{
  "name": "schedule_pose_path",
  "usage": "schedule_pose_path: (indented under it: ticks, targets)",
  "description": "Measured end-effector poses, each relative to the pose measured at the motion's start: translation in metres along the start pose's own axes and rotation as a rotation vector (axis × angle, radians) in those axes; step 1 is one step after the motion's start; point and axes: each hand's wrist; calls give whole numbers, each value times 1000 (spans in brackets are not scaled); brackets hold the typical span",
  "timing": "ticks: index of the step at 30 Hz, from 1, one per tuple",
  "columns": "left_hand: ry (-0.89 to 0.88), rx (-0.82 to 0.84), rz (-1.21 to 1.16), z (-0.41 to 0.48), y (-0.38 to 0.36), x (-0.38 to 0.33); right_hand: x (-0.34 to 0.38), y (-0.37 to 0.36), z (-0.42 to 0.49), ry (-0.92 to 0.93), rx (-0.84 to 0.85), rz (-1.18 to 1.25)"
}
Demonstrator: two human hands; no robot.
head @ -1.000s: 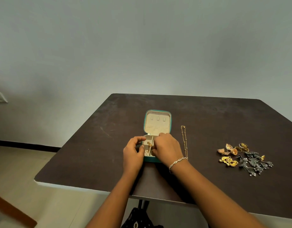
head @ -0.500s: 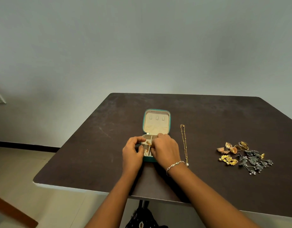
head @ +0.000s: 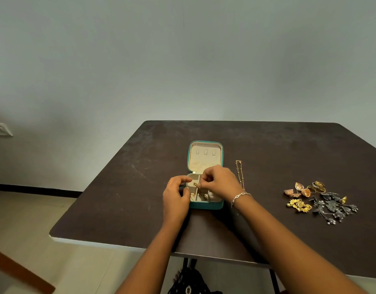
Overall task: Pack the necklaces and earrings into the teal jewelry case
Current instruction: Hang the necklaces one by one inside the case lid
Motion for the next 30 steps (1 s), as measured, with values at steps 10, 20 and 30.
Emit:
schedule_pose_path:
  ticks: [10,20,30]
  targets:
    - [-69,82,112,7,1,-6,-3,18,9,-52,170,490]
    - [21,194,165,21,1,-21,4,32,8,1,178,673]
    - [144,205,-7,30,4,-26,21,58,7,38,152,830]
Point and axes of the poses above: each hand's wrist, its own z-axis towards the middle knuckle, its own y-axis out of the back of the hand, x = y × z, and after that the axes turned 2 degrees about z, right-handed
